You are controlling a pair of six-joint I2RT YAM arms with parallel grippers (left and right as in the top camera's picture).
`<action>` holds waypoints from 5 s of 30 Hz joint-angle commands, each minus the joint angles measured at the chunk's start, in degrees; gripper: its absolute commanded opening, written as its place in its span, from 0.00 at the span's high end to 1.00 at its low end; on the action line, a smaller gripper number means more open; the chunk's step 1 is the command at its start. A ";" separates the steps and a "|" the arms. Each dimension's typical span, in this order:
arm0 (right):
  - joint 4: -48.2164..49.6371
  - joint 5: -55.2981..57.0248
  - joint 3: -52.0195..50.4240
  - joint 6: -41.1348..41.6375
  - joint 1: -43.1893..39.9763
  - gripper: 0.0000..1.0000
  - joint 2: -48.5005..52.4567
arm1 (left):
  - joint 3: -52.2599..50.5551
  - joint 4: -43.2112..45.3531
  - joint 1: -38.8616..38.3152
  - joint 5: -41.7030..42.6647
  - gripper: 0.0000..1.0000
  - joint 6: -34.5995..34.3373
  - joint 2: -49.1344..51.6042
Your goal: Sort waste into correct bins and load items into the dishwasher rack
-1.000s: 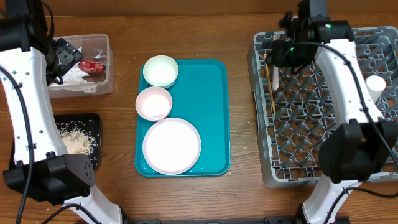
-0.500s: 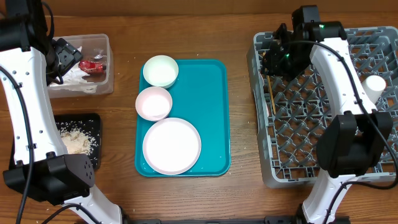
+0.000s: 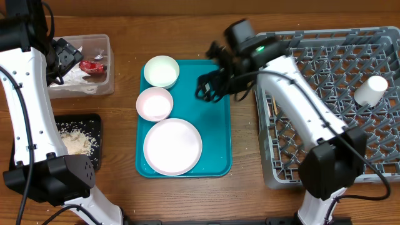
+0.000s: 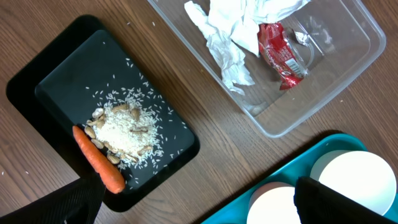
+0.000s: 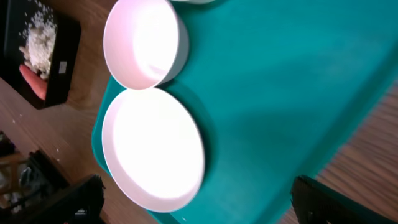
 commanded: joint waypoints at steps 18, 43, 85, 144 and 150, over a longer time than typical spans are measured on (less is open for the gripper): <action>2.43 16.81 -1.81 16.46 6.03 0.00 -5.92 | 0.46 -0.09 -0.11 -0.76 0.00 -1.16 -0.13; -3.98 41.90 -2.01 26.86 -7.48 0.00 -16.24 | 0.44 -4.26 -0.13 20.83 0.00 -0.31 -0.13; -3.98 41.90 -2.01 26.86 -7.48 0.00 -16.24 | -59.10 44.39 -39.85 22.86 0.96 -11.96 0.09; 1.03 8.76 -2.03 21.09 -3.82 0.00 -14.84 | 4.28 -5.01 -4.33 3.93 0.00 4.63 2.01; 0.85 15.98 -5.95 13.20 8.72 0.00 -8.31 | 4.28 -5.01 -3.32 3.93 0.00 4.63 2.01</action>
